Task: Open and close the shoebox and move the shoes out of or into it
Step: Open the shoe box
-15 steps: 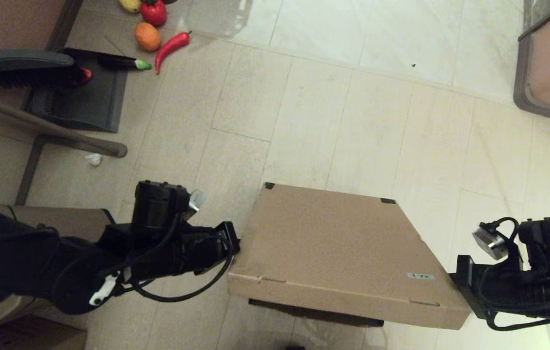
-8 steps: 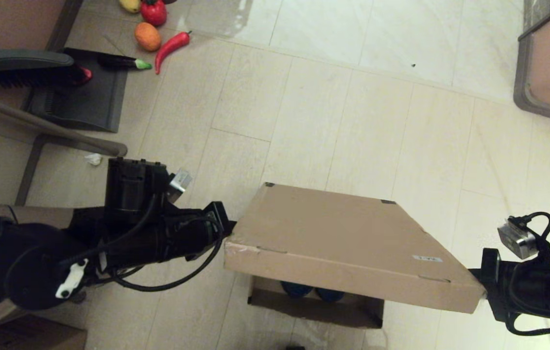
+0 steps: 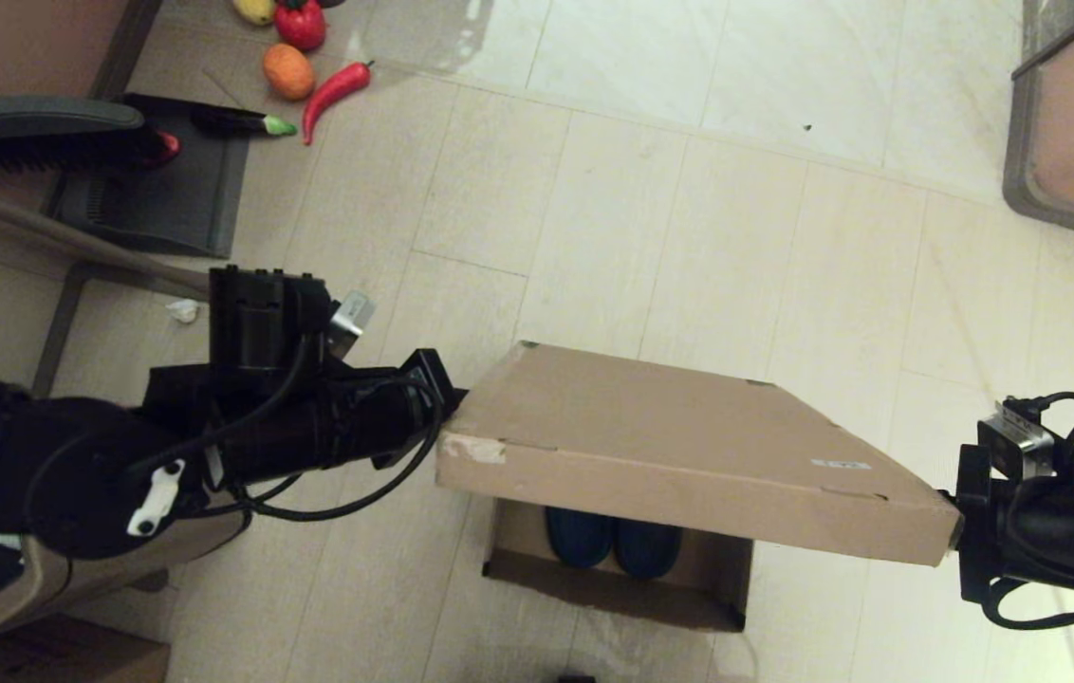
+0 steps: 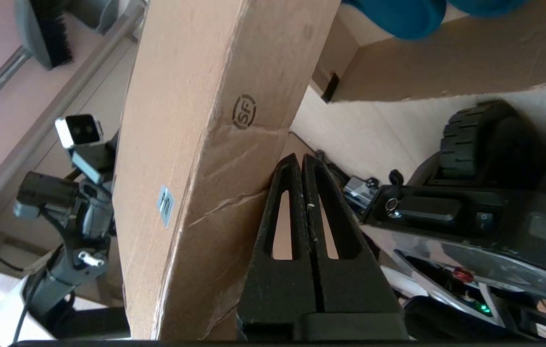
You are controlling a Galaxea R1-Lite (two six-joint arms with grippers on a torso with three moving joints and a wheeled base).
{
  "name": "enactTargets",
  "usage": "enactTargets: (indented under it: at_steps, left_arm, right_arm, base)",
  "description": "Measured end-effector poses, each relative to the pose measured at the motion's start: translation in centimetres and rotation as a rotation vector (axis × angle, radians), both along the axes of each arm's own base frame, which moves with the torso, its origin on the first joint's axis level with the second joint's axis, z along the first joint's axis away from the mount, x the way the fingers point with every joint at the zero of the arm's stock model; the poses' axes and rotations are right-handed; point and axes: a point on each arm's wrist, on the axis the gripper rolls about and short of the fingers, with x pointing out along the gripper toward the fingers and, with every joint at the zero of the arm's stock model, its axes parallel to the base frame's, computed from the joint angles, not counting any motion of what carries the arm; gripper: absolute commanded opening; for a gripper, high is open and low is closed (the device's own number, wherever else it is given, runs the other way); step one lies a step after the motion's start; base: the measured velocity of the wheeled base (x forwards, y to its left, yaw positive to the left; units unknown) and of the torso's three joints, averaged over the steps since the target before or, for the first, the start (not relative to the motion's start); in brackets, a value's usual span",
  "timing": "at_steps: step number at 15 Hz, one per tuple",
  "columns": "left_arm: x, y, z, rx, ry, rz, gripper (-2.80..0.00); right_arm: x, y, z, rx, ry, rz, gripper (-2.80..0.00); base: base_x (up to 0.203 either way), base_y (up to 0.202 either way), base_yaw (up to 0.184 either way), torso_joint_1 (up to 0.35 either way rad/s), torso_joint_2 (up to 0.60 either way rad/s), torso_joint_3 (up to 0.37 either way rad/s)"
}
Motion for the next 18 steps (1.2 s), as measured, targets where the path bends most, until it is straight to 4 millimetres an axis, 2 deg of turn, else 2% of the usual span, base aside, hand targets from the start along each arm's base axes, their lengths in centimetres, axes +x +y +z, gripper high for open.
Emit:
enactTargets:
  at_steps: [10, 13, 18]
  left_arm:
    - [1.2, -0.1, 0.2, 0.005, -0.014, 0.057, -2.80]
    - [1.7, 0.6, 0.3, 0.006, -0.016, 0.084, -2.80]
    - [2.2, 1.9, 0.2, 0.017, 0.005, 0.126, -2.80]
  right_arm:
    - [0.2, -0.5, 1.7, 0.108, 0.004, 0.030, -2.80]
    - [0.4, -1.0, 2.0, 0.109, -0.012, 0.009, -2.80]
    - [2.5, -1.4, 4.4, 0.150, -0.060, 0.029, -2.80]
  base:
    - [0.000, 0.000, 0.000, 0.000, 0.00, 0.000]
    - [0.000, 0.000, 0.000, 0.000, 0.00, 0.000]
    - [0.000, 0.000, 0.000, 0.000, 0.00, 0.000]
